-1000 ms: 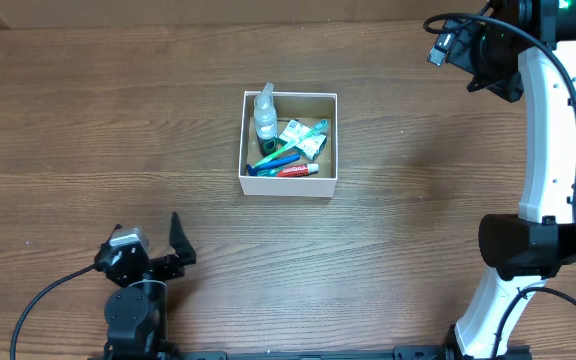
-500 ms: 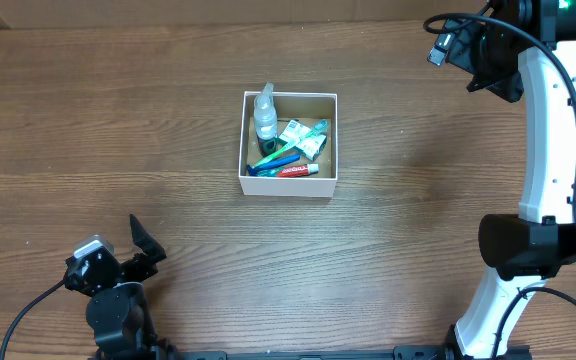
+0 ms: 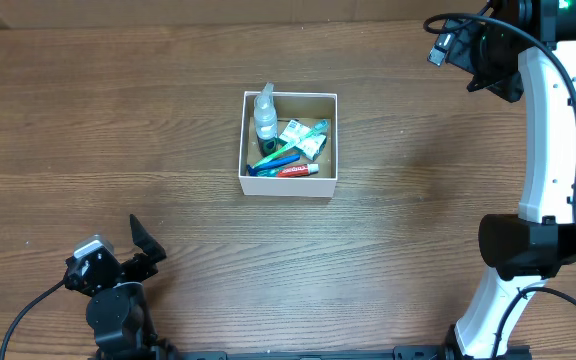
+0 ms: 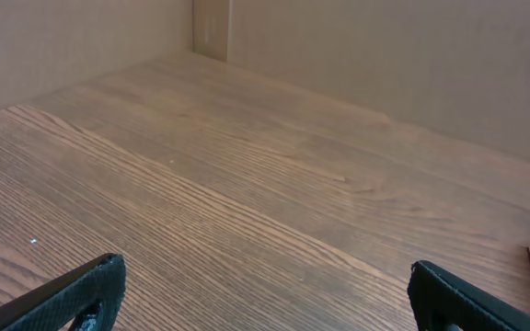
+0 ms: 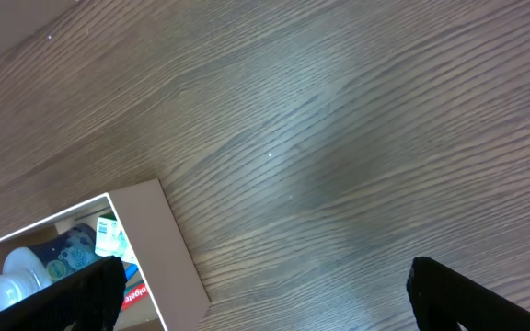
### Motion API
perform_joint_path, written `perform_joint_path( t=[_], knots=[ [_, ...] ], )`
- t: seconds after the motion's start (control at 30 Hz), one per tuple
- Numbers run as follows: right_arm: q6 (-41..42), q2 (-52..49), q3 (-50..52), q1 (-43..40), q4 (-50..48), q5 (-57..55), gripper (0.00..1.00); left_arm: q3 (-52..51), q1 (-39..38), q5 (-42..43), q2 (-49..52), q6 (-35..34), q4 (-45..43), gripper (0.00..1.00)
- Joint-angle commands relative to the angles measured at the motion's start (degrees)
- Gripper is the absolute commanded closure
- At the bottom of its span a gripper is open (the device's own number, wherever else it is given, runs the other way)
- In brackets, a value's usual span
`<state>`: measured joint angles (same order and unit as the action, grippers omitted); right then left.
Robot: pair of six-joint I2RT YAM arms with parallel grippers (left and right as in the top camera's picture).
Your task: Pack container
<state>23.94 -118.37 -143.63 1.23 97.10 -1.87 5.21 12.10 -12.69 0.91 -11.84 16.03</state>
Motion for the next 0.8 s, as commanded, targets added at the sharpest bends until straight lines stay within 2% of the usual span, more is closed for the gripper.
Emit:
perform_joint_path(
  t=[0.0,0.17,0.3,0.43,0.47,0.57,0.77],
  knots=[
    [-0.11,1.01,-1.07,0.31,-0.11,-0.15,0.0,-0.24,0.11,-0.37,-0.7,0.26,-0.24,0.0],
    [-0.13,1.99,-1.07,0.92,-0.09,-0.87,0.0,-0.24,0.11,-0.37,-0.7,0.26,-0.24,0.0],
    [-0.13,3.41,-0.7,2.05,-0.39,-8.0,0.0,-0.24,0.11,-0.39,-0.7,0.26,-0.24,0.0],
    [-0.57,9.05,6.97,4.22,-6.03,-13.9,0.0,-0.24,0.11,-0.37,-0.7,0.26,-0.24,0.0],
    [-0.57,10.54,9.33,4.5,-8.68,-14.38,0.0,-0.24,0.11,-0.37,-0.7,0.26,-0.24,0.0],
    [-0.57,18.73,22.58,5.2,-24.57,-13.99,0.0,-0.24,0.11,-0.37,-0.7,0.26,-0.24,0.0],
    [-0.57,38.05,53.7,5.18,-57.48,-12.0,0.0,-0.24,0.11,-0.37,-0.7,0.26,-0.24,0.0]
  ],
)
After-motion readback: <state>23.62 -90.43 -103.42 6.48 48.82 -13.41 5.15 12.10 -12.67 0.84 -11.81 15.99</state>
